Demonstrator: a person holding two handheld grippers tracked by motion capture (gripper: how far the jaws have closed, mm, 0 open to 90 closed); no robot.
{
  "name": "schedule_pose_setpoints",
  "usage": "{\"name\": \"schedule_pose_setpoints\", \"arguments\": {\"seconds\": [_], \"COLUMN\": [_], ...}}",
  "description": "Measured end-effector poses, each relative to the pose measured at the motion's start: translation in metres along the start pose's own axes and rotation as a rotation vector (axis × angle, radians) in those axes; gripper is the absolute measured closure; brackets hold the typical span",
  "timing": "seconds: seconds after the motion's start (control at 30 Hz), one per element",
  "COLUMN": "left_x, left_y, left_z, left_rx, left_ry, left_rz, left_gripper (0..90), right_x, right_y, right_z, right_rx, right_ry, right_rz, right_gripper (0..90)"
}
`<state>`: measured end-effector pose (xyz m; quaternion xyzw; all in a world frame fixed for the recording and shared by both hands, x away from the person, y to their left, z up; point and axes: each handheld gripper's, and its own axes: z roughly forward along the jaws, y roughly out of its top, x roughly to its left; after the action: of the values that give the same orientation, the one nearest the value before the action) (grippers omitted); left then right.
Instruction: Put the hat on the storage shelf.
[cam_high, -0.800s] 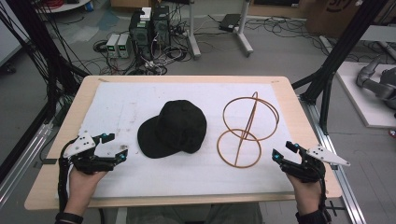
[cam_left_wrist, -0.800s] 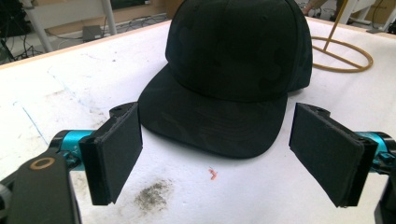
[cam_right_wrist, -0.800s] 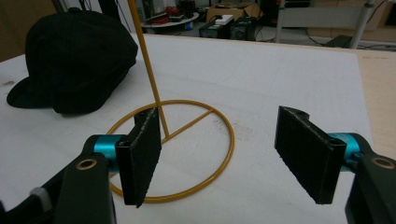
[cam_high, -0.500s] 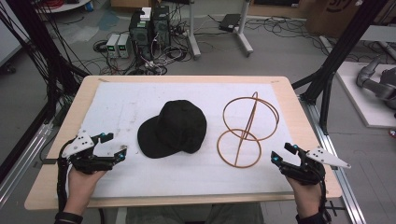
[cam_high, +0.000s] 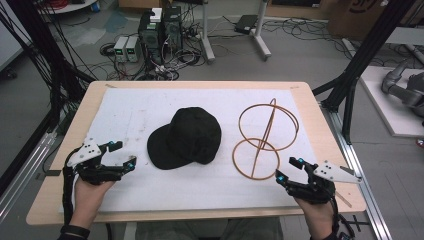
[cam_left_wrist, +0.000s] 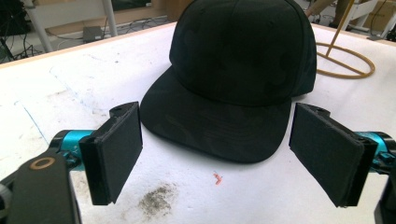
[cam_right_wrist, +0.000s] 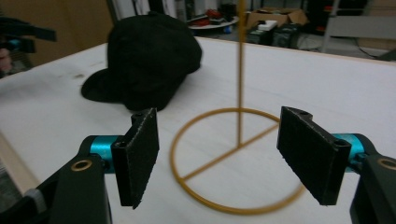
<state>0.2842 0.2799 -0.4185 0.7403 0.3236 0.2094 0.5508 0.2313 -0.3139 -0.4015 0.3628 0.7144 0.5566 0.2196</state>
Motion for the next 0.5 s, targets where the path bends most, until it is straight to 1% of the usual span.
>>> {"name": "schedule_pose_setpoints", "arguments": {"seconds": [0.1,0.23,0.3,0.33,0.4,0.43,0.47,0.5], "left_x": [0.000,0.000,0.000,0.000,0.000,0.000,0.000,0.000], "left_y": [0.000,0.000,0.000,0.000,0.000,-0.001,-0.001,-0.001], "left_z": [0.000,-0.001,-0.001,-0.001,-0.002,-0.002,-0.002,-0.003], "left_rx": [-0.002,-0.002,-0.004,-0.002,-0.003,-0.003,-0.003,-0.003], "left_ry": [0.002,0.000,-0.001,0.000,0.001,-0.001,-0.001,0.001], "left_rz": [-0.002,-0.002,-0.003,0.000,0.001,-0.001,-0.001,-0.003], "left_gripper": [17.3,17.3,17.3,17.3,17.3,17.3,17.3,17.3], "right_x": [0.015,0.037,0.047,0.053,0.060,0.065,0.065,0.072], "right_y": [0.005,0.009,0.011,0.012,0.013,0.014,0.014,0.016], "right_z": [0.008,0.023,0.031,0.038,0.048,0.055,0.055,0.068], "right_rx": [0.001,0.018,0.027,0.037,0.047,0.056,0.056,0.070], "right_ry": [0.045,0.095,0.108,0.120,0.131,0.140,0.140,0.150], "right_rz": [-0.025,-0.061,-0.074,-0.096,-0.113,-0.120,-0.120,-0.137], "right_gripper": [29.4,29.3,28.6,28.6,28.4,28.0,28.0,28.0]}}
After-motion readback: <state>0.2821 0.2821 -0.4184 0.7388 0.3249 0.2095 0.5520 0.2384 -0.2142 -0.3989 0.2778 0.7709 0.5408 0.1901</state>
